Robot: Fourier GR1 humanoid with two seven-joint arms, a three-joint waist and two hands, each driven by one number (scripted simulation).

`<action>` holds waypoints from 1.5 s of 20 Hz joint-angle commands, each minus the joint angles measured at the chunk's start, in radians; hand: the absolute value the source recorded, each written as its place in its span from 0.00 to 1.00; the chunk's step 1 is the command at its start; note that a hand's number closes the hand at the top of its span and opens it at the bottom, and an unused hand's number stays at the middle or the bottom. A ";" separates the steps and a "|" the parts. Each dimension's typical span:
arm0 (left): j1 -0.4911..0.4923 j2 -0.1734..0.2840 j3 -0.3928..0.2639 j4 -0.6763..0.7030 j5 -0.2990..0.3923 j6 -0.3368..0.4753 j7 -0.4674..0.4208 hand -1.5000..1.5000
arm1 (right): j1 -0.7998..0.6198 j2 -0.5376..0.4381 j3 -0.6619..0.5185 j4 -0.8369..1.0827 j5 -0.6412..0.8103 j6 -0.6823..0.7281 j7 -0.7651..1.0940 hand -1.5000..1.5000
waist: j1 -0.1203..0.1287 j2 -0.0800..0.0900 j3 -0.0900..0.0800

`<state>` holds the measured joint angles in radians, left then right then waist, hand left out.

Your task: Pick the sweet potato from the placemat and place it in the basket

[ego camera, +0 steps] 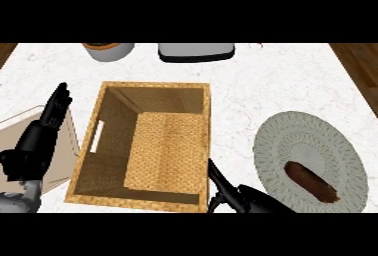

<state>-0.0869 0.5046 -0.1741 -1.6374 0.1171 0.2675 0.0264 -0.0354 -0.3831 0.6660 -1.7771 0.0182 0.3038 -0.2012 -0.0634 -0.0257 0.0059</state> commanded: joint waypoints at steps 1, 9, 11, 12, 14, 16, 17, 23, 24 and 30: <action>-0.030 0.044 0.009 0.021 -0.009 -0.045 -0.009 0.50 | 0.105 -0.126 0.149 -0.173 0.252 -0.037 -0.065 0.00 | -0.018 0.001 -0.007; -0.030 0.046 0.018 0.038 -0.004 -0.059 -0.019 0.50 | -0.129 -0.354 0.039 -0.437 0.711 -0.045 0.212 0.00 | -0.008 -0.009 -0.015; -0.033 0.046 0.020 0.051 -0.005 -0.063 -0.028 0.50 | -0.183 -0.433 0.057 -0.497 0.766 0.075 0.278 0.00 | 0.003 -0.006 -0.018; -0.032 0.048 0.017 0.042 -0.003 -0.069 -0.028 0.50 | -0.189 -0.493 0.080 -0.526 0.802 0.133 0.285 0.00 | 0.000 -0.011 -0.018; -0.019 0.052 0.023 0.041 0.013 -0.088 -0.035 0.50 | -0.218 -0.552 0.091 -0.568 0.837 0.243 0.348 0.00 | 0.020 -0.003 -0.017; -0.040 0.048 0.009 0.055 -0.016 -0.078 -0.035 0.50 | -0.231 -0.610 0.138 -0.620 0.845 0.377 0.378 0.00 | 0.020 0.005 -0.016; -0.077 0.039 0.022 0.058 0.009 -0.092 -0.032 0.50 | -0.246 -0.609 0.137 -0.621 0.828 0.439 0.412 0.00 | 0.025 0.013 -0.015; -0.069 0.055 0.035 0.063 -0.005 -0.119 -0.044 0.50 | -0.295 -0.467 0.172 -0.657 0.756 0.744 0.630 0.00 | 0.057 0.020 -0.011; -0.127 0.026 0.036 0.123 0.008 -0.128 -0.036 0.50 | -0.303 -0.482 0.156 -0.669 0.747 0.795 0.632 0.00 | 0.044 0.022 -0.010; -0.161 0.001 0.035 0.085 -0.023 -0.147 0.014 0.50 | -0.334 -0.288 0.105 -0.578 0.729 0.970 0.696 0.00 | 0.060 0.024 -0.007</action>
<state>-0.1934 0.5217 -0.1420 -1.5525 0.1035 0.1383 -0.0055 -0.3385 -0.7622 0.7906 -2.3211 0.7800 1.0964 0.4295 -0.0121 -0.0050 -0.0033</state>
